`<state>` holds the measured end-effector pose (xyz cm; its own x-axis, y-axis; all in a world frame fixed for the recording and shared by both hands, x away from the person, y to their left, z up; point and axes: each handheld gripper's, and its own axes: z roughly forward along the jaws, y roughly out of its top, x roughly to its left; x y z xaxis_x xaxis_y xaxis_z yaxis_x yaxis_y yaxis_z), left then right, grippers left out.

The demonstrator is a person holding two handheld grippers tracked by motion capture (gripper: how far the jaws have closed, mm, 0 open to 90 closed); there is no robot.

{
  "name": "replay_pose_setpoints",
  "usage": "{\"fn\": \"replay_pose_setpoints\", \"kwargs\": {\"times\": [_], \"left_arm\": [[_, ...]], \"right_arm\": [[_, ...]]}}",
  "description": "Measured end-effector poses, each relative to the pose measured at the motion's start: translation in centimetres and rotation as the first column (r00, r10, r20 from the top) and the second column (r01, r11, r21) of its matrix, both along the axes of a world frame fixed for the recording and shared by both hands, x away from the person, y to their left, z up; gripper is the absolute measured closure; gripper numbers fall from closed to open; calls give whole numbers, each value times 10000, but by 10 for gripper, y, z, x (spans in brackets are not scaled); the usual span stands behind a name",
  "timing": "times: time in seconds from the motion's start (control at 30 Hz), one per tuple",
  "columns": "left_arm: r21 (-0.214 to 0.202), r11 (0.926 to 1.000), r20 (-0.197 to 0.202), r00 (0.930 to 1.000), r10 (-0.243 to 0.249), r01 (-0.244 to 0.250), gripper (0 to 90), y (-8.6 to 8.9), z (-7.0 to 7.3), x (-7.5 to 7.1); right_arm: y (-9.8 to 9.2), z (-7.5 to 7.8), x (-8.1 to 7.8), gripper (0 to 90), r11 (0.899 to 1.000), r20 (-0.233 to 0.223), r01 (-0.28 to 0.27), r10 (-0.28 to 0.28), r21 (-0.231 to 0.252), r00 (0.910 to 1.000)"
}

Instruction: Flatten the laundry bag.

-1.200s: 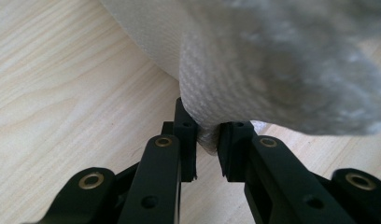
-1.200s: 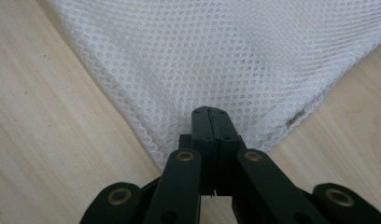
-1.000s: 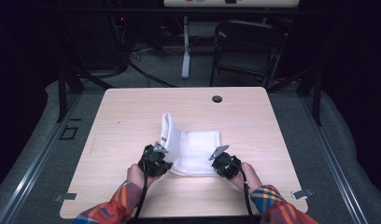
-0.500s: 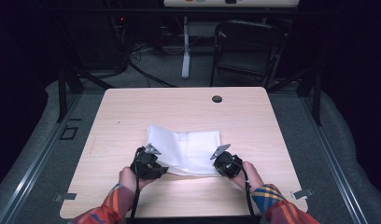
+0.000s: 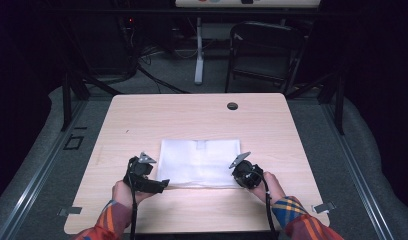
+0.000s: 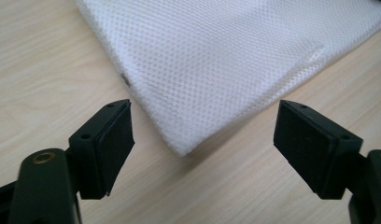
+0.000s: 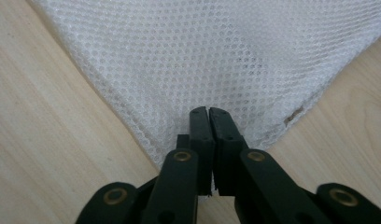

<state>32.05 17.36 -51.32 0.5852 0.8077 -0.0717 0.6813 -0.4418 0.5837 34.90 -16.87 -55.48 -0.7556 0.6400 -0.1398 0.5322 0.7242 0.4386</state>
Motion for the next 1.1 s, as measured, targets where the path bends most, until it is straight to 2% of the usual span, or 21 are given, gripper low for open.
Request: {"fn": "replay_pose_setpoints", "kwargs": {"times": [0.07, 0.13, 0.17, 0.2, 0.27, 0.4, 0.43, 0.47, 0.53, 0.6, 0.63, 0.7, 0.73, 0.8, 0.83, 0.87, 0.9, 0.93, 1.0, 1.07, 1.1], "left_arm": [[-162, 9999, 327, 9995, 3, 2, 163, 0, 4, 0], [-124, 9997, 508, 9985, -193, 199, 162, -5, 5, 0], [-124, 9997, 508, 9985, -193, 199, 159, -5, 5, 0], [-25, 9992, 590, 9975, -397, 399, 156, -12, 5, 2], [-61, 9985, 611, 9967, -539, 544, 154, -16, 4, 3], [25, 9935, 562, 9919, -1139, 1139, 153, -36, -1, 12], [25, 9935, 562, 9919, -1139, 1139, 153, -36, -1, 12], [-25, 9908, 481, 9897, -1351, 1354, 154, -40, -3, 13], [-7, 9778, 343, 9772, -2095, 2096, 151, -54, -9, 17], [104, 9723, 327, 9717, -2338, 2336, 139, -62, -12, 19], [150, 9671, 300, 9667, -2542, 2539, 140, -66, -14, 21], [167, 9658, 274, 9655, -2591, 2588, 149, -69, -15, 22], [380, 9612, 241, 9614, -2742, 2732, 150, -76, -19, 26], [452, 9593, 208, 9598, -2800, 2789, 158, -78, -20, 27], [509, 9525, 103, 9535, -3012, 3003, 165, -84, -24, 30], [529, 9419, 18, 9431, -3324, 3318, 188, -88, -26, 32], [677, 9373, 75, 9393, -3430, 3418, 210, -91, -28, 32], [666, 9293, -28, 9314, -3640, 3633, 212, -95, -30, 33], [842, 9193, -81, 9228, -3852, 3845, 256, -102, -32, 34], [899, 9163, -65, 9202, -3913, 3903, 283, -104, -33, 34], [1065, 9072, -132, 9129, -4080, 4070, 325, -109, -35, 36]], "right_arm": [[-1, 2, 1, 821, 9998, -25, 29, -29, 214, 10000], [-3, 7, 1, 703, 9990, -14, -2, 3, 437, 10000], [-3, 7, 1, 703, 9990, -14, -2, 3, 437, 10000], [-5, 15, 1, 575, 9964, -166, 49, -35, 850, 9999], [-6, 21, 0, 420, 9949, -198, 123, -104, 999, 9997], [-7, 26, -3, 165, 9905, -353, 347, -303, 1330, 9989], [-7, 26, -3, 140, 9895, -342, 410, -366, 1389, 9987], [-8, 27, -4, 126, 9880, -335, 473, -428, 1470, 9985], [-9, 28, -3, 56, 9880, -451, 479, -417, 1468, 9981], [-10, 28, -2, 44, 9860, -505, 474, -398, 1599, 9979], [-11, 28, -2, 29, 9854, -537, 541, -460, 1617, 9975], [-11, 27, -2, 7, 9842, -631, 531, -430, 1687, 9971], [-11, 27, -2, 8, 9832, -624, 485, -380, 1761, 9973], [-11, 27, -2, 52, 9829, -647, 259, -143, 1823, 9978], [-11, 28, -2, 65, 9821, -562, 163, -58, 1875, 9984], [-11, 29, -2, 63, 9814, -539, 138, -35, 1916, 9985], [-11, 29, -2, 55, 9796, -439, 93, -5, 2010, 9990], [-11, 29, -2, 58, 9779, -376, 138, -61, 2088, 9993], [-12, 28, -1, 67, 9796, -340, 118, -51, 2006, 9994], [-13, 27, 0, 63, 9785, -411, 222, -141, 2053, 9991], [-13, 27, 0, 65, 9782, -375, 312, -239, 2053, 9990]]}}
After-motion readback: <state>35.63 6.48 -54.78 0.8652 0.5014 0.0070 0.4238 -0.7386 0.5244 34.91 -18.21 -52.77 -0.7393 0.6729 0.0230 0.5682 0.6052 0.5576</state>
